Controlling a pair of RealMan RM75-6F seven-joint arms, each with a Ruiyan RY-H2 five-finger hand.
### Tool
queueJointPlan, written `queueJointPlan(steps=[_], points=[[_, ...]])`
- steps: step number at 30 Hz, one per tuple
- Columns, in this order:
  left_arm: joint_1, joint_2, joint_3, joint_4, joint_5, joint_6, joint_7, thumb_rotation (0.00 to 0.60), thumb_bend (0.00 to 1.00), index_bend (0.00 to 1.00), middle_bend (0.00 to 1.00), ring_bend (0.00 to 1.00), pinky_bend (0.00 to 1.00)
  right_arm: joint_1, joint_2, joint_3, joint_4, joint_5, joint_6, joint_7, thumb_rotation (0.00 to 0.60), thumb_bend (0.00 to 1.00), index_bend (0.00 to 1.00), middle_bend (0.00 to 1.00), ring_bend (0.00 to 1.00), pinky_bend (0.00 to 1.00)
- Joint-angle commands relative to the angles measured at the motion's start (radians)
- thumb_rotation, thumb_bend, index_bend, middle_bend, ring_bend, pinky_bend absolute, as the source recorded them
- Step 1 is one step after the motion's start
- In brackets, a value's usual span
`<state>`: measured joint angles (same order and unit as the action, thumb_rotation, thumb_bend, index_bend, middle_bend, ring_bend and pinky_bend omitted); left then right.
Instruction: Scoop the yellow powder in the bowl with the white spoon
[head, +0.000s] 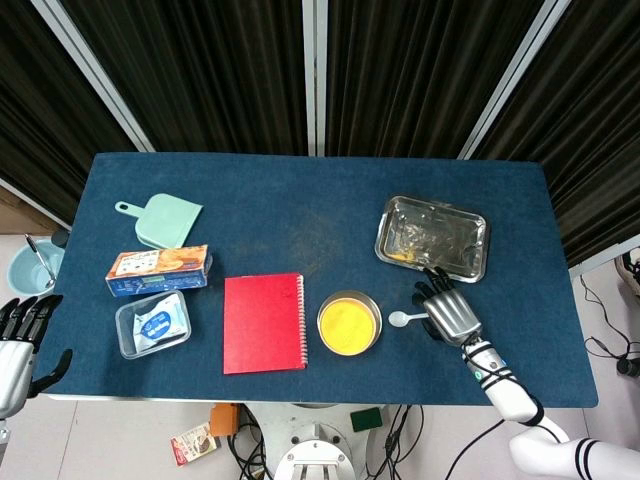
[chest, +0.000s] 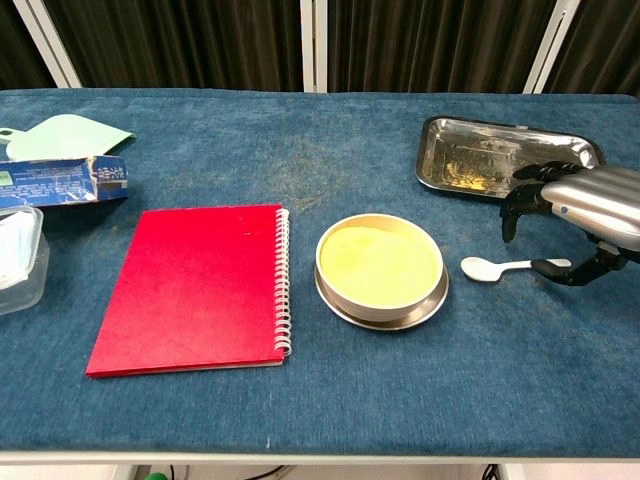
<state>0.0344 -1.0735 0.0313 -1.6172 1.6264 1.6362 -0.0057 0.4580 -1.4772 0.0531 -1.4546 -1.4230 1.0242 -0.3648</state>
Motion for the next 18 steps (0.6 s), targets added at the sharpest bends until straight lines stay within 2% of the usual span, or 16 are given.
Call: queueJointPlan(steps=[1,7,12,18], points=[[0.001,0.0,0.0,-0.001,0.001,0.0,0.001,0.6,0.33,0.09,0.12,0.07,0.07,0.013,-0.02,-0.008,0.033,-0.017,-0.006,0.017,0.6,0.45,0.43,0.21,0.0,0.0],[0.007,-0.002,0.001,0.002,0.0,0.005,-0.004,0.6,0.33,0.09,0.12,0.07,0.07,0.021,-0.047,-0.019,0.08,-0.043,0.007,0.043,0.6,0.46,0.47,0.22,0.0,0.0],[0.008,-0.005,0.001,0.008,0.004,0.007,-0.008,0.6,0.33,0.09,0.12,0.07,0.07,0.022,-0.067,-0.019,0.104,-0.046,0.021,0.054,0.6,0.36,0.48,0.23,0.0,0.0],[0.01,-0.008,0.001,0.013,0.004,0.007,-0.013,0.6,0.33,0.09,0.12,0.07,0.07,0.026,-0.076,-0.021,0.111,-0.045,0.022,0.051,0.6,0.36,0.51,0.24,0.0,0.0]])
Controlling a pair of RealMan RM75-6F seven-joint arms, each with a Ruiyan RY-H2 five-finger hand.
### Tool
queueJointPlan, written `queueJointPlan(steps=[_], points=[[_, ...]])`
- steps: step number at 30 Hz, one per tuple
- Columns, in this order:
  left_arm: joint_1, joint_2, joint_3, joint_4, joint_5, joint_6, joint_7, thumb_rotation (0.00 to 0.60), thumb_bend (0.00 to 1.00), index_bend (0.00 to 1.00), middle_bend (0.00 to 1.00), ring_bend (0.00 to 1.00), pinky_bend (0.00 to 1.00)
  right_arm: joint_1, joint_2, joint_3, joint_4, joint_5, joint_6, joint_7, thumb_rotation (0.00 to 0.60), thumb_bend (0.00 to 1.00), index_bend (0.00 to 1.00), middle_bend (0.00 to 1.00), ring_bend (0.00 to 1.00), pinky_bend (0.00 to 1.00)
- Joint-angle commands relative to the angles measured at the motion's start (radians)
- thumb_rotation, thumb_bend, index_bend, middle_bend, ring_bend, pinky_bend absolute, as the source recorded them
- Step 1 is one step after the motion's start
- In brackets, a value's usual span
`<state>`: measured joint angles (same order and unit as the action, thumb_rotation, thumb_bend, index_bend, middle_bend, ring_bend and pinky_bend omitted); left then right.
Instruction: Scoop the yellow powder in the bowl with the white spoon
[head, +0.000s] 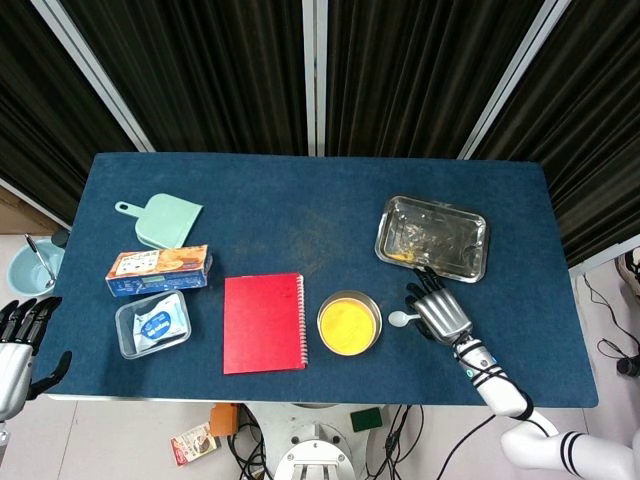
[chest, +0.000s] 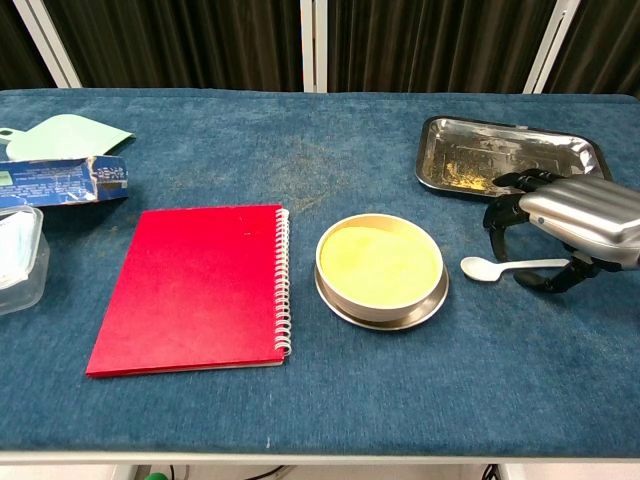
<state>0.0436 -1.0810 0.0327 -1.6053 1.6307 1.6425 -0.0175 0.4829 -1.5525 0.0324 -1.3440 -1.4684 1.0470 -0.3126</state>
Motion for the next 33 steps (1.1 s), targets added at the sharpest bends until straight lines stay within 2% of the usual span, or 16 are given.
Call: queueJointPlan(steps=[1,26,30,33], points=[[0.001,0.0,-0.001,0.001,-0.001,0.002,-0.002,0.6,0.33,0.09,0.12,0.07,0.07,0.002,-0.001,-0.001,0.0,0.001,-0.001,-0.002,0.6,0.36,0.51,0.24,0.0,0.0],[0.008,-0.007,-0.002,0.009,0.001,0.006,-0.001,0.6,0.33,0.09,0.11,0.07,0.07,0.007,0.003,-0.005,0.001,0.02,0.001,-0.007,0.6,0.44,0.58,0.27,0.0,0.0],[0.011,-0.005,-0.002,0.008,0.002,0.01,-0.002,0.6,0.33,0.09,0.11,0.07,0.07,0.004,0.04,-0.001,-0.028,0.01,0.024,-0.01,0.6,0.44,0.59,0.27,0.0,0.0],[0.013,-0.003,-0.001,0.007,0.003,0.013,-0.002,0.6,0.33,0.09,0.11,0.07,0.07,0.007,0.106,0.01,-0.089,-0.003,0.044,-0.015,0.6,0.44,0.59,0.28,0.0,0.0]])
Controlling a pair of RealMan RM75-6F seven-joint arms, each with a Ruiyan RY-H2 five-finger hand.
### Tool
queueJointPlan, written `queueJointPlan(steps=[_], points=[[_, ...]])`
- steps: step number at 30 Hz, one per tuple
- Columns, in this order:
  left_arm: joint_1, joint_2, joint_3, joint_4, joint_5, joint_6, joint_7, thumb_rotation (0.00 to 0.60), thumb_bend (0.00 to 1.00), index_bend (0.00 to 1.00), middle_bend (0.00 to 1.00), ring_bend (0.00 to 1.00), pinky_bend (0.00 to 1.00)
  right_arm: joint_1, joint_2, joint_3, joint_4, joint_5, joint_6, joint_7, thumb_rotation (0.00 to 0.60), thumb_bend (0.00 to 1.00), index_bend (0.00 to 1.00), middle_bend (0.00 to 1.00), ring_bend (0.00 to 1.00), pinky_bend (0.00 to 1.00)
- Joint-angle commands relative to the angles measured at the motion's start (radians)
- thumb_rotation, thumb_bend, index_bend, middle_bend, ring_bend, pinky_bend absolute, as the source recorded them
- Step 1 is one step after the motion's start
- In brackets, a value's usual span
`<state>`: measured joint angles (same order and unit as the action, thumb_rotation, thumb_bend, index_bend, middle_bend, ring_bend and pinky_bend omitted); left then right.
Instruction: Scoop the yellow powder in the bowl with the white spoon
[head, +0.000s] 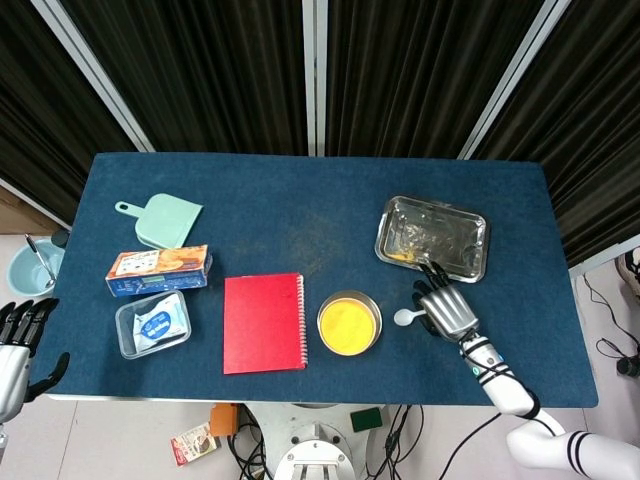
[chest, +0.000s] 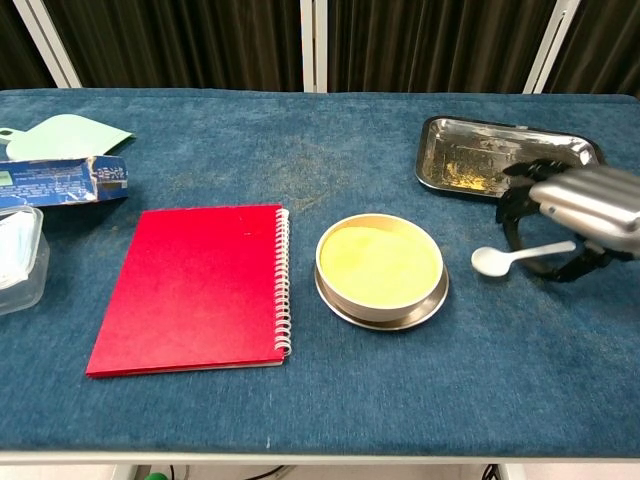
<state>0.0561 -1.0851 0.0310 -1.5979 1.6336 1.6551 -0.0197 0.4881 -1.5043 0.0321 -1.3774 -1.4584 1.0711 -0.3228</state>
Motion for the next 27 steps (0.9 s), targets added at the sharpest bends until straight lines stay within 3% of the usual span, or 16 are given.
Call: queueJointPlan(steps=[1,5,10,17,27], points=[[0.001,0.002,0.001,-0.001,0.0,0.001,0.001,0.6,0.33,0.09,0.11,0.07,0.07,0.006,0.083,0.015,-0.082,-0.016,0.02,-0.003,0.6,0.44,0.59,0.28,0.0,0.0],[0.005,0.004,0.003,-0.01,0.005,0.007,0.008,0.6,0.33,0.09,0.11,0.07,0.07,0.053,0.184,0.043,-0.226,-0.034,-0.017,-0.014,0.6,0.44,0.59,0.28,0.0,0.0],[0.012,0.001,0.008,-0.014,0.019,0.018,0.016,0.6,0.33,0.09,0.11,0.07,0.07,0.139,0.209,0.08,-0.342,-0.006,-0.122,-0.126,0.6,0.44,0.6,0.27,0.0,0.0],[0.022,-0.007,0.012,0.007,0.018,0.028,-0.003,0.6,0.33,0.09,0.11,0.07,0.07,0.25,0.107,0.117,-0.387,0.172,-0.23,-0.379,0.6,0.44,0.6,0.27,0.0,0.0],[0.028,-0.028,0.01,0.062,0.005,0.027,-0.056,0.6,0.33,0.09,0.11,0.07,0.07,0.316,0.014,0.102,-0.408,0.334,-0.199,-0.538,0.6,0.44,0.6,0.27,0.0,0.0]])
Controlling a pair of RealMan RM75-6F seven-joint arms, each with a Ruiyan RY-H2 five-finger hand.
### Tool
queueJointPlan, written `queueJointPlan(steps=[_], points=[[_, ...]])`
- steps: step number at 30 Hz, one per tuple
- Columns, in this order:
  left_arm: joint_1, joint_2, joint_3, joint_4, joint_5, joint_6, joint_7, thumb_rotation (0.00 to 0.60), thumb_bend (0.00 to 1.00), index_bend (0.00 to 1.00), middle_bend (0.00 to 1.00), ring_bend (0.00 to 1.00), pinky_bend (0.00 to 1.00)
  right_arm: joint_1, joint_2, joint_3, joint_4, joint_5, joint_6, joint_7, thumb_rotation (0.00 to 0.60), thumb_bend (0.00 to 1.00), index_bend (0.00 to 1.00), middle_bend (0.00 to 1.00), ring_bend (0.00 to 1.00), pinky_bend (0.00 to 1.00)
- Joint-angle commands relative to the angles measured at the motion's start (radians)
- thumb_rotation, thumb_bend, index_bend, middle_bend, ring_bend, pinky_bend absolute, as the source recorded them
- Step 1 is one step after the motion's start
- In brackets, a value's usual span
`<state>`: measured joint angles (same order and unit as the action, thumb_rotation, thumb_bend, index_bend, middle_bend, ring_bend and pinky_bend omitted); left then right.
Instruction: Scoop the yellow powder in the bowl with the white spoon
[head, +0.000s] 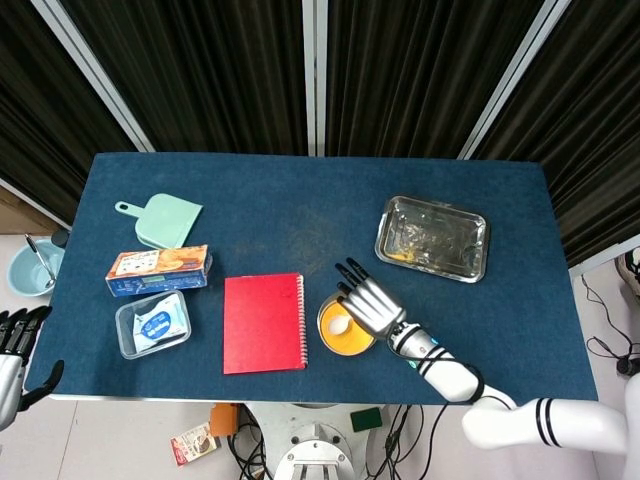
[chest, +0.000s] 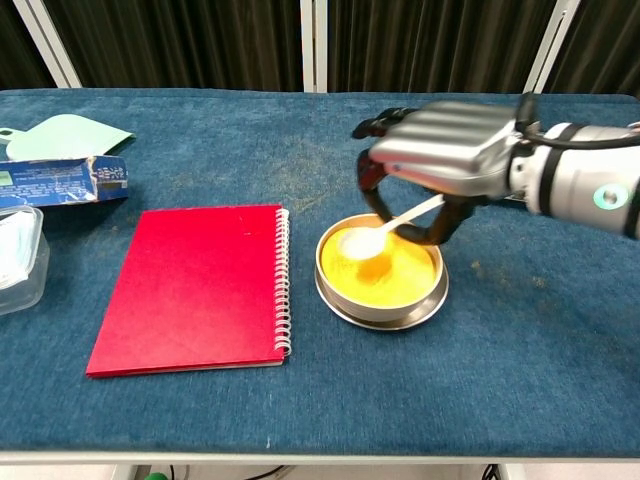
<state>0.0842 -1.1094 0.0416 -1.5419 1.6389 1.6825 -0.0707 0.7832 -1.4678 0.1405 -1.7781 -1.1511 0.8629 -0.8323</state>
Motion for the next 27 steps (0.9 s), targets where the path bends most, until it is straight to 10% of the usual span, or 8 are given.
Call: queueJointPlan(steps=[1,27], points=[[0.0,-0.004,-0.001,0.008,0.0,-0.001,-0.007,0.6,0.33,0.09,0.11,0.07,0.07,0.025,-0.028,-0.01,-0.007,0.034,0.012,-0.037,0.6,0.44,0.6,0.27,0.0,0.0],[0.003,-0.019,-0.001,0.03,0.002,0.0,-0.023,0.6,0.33,0.09,0.11,0.07,0.07,0.055,-0.044,-0.095,0.0,0.029,0.102,-0.054,0.6,0.34,0.47,0.24,0.0,0.0]])
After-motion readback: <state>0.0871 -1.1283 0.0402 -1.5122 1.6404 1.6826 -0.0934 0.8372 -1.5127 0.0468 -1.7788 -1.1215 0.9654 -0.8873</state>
